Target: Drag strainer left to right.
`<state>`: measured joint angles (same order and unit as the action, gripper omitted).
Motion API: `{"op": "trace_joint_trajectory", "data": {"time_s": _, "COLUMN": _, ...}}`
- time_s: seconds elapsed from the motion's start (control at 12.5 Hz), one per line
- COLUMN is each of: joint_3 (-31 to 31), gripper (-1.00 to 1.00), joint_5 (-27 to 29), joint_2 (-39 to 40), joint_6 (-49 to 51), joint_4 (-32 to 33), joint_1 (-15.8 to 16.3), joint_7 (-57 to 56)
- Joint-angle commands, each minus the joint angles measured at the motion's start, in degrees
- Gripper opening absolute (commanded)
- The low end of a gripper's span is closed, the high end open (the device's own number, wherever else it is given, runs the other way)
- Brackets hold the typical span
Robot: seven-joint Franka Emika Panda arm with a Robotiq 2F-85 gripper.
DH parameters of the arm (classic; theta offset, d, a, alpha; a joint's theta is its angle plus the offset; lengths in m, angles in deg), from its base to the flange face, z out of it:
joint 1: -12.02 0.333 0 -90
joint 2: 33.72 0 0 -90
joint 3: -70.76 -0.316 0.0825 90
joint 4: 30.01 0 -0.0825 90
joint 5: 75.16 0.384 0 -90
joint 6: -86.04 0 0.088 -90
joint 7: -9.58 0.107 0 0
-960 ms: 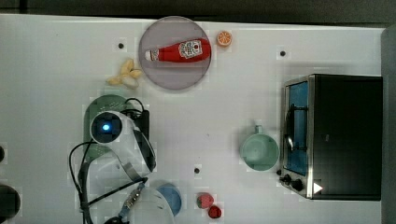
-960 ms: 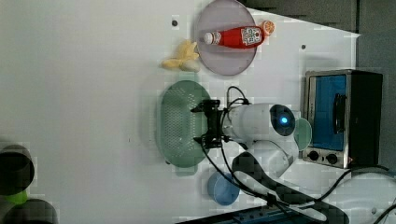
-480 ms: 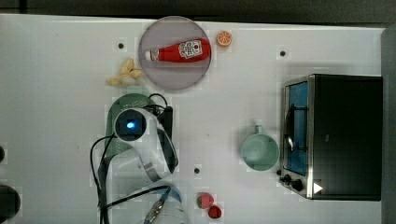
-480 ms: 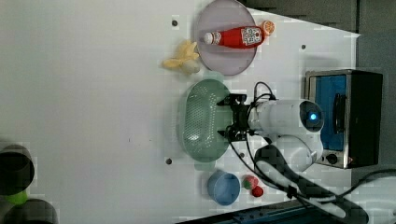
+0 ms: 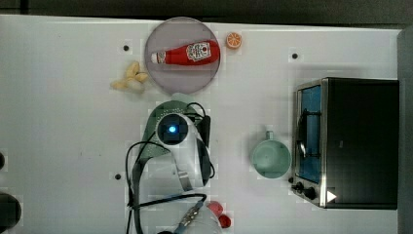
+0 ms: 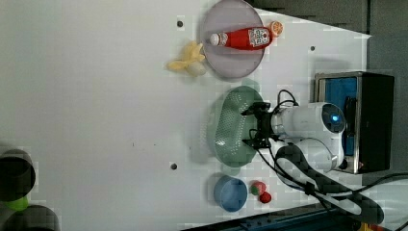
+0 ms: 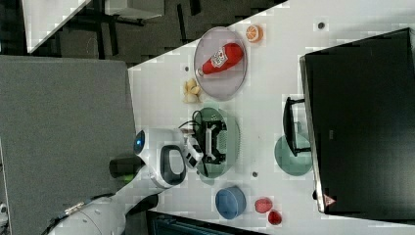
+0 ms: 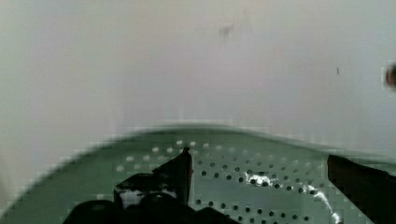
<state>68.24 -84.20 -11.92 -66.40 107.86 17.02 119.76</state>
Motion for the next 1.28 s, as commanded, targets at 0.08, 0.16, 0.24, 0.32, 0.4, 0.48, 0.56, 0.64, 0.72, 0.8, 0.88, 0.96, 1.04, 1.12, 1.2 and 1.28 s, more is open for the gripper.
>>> {"op": "trace_joint_trajectory", "data": {"time_s": 0.08, "joint_3": 2.9, "gripper": 1.00, "joint_5": -0.2, "joint_2": -0.9, "joint_6": 0.6, "joint_4": -1.2, "joint_1": -1.1, "joint_7": -6.7}}
{"op": "trace_joint_trajectory", "data": {"time_s": 0.16, "joint_3": 4.1, "gripper": 1.00, "joint_5": -0.2, "joint_2": -1.0, "joint_6": 0.6, "joint_4": -1.0, "joint_1": -1.1, "joint_7": -8.0}}
{"op": "trace_joint_trajectory", "data": {"time_s": 0.24, "joint_3": 5.4, "gripper": 1.00, "joint_5": -0.2, "joint_2": -1.0, "joint_6": 0.6, "joint_4": -1.0, "joint_1": -1.2, "joint_7": -9.0}}
{"op": "trace_joint_trajectory", "data": {"time_s": 0.32, "joint_3": 6.7, "gripper": 1.00, "joint_5": -0.2, "joint_2": -1.0, "joint_6": 0.2, "joint_4": -1.0, "joint_1": -1.2, "joint_7": -10.5}}
{"op": "trace_joint_trajectory", "data": {"time_s": 0.4, "joint_3": 7.8, "gripper": 1.00, "joint_5": -0.2, "joint_2": -1.0, "joint_6": -0.6, "joint_4": -0.9, "joint_1": -1.2, "joint_7": -12.5}}
{"op": "trace_joint_trajectory", "data": {"time_s": 0.48, "joint_3": 9.1, "gripper": 1.00, "joint_5": -0.2, "joint_2": -1.0, "joint_6": -0.8, "joint_4": -1.0, "joint_1": -1.2, "joint_7": -13.5}}
{"op": "trace_joint_trajectory", "data": {"time_s": 0.56, "joint_3": 10.4, "gripper": 1.00, "joint_5": -0.2, "joint_2": -1.0, "joint_6": -0.8, "joint_4": -0.9, "joint_1": -1.2, "joint_7": -14.3}}
{"op": "trace_joint_trajectory", "data": {"time_s": 0.64, "joint_3": 11.5, "gripper": 1.00, "joint_5": -0.2, "joint_2": -1.0, "joint_6": -0.9, "joint_4": -0.9, "joint_1": -1.2, "joint_7": -15.7}}
{"op": "trace_joint_trajectory", "data": {"time_s": 0.72, "joint_3": 12.5, "gripper": 1.00, "joint_5": -0.2, "joint_2": -1.0, "joint_6": -0.9, "joint_4": -0.9, "joint_1": -1.3, "joint_7": -16.9}}
{"op": "trace_joint_trajectory", "data": {"time_s": 0.8, "joint_3": 13.5, "gripper": 1.00, "joint_5": -0.2, "joint_2": -0.9, "joint_6": -1.0, "joint_4": -0.9, "joint_1": -1.3, "joint_7": -18.0}}
{"op": "trace_joint_trajectory", "data": {"time_s": 0.88, "joint_3": 14.3, "gripper": 1.00, "joint_5": -0.2, "joint_2": -0.9, "joint_6": -1.0, "joint_4": -0.9, "joint_1": -1.3, "joint_7": -18.6}}
{"op": "trace_joint_trajectory", "data": {"time_s": 0.96, "joint_3": 15.1, "gripper": 1.00, "joint_5": -0.2, "joint_2": -0.9, "joint_6": -1.0, "joint_4": -0.9, "joint_1": -1.3, "joint_7": -18.6}}
{"op": "trace_joint_trajectory", "data": {"time_s": 1.04, "joint_3": 15.5, "gripper": 1.00, "joint_5": -0.2, "joint_2": -0.9, "joint_6": -1.1, "joint_4": -0.9, "joint_1": -1.3, "joint_7": -18.8}}
{"op": "trace_joint_trajectory", "data": {"time_s": 1.12, "joint_3": 15.5, "gripper": 1.00, "joint_5": -0.2, "joint_2": -1.1, "joint_6": -1.5, "joint_4": -1.1, "joint_1": -1.3, "joint_7": -19.7}}
{"op": "trace_joint_trajectory", "data": {"time_s": 1.2, "joint_3": 14.8, "gripper": 1.00, "joint_5": -0.2, "joint_2": -1.7, "joint_6": -1.5, "joint_4": -1.2, "joint_1": -1.2, "joint_7": -22.6}}
{"op": "trace_joint_trajectory", "data": {"time_s": 1.28, "joint_3": 13.8, "gripper": 1.00, "joint_5": -0.2, "joint_2": -3.0, "joint_6": -1.3, "joint_4": -1.2, "joint_1": -1.2, "joint_7": -26.5}}
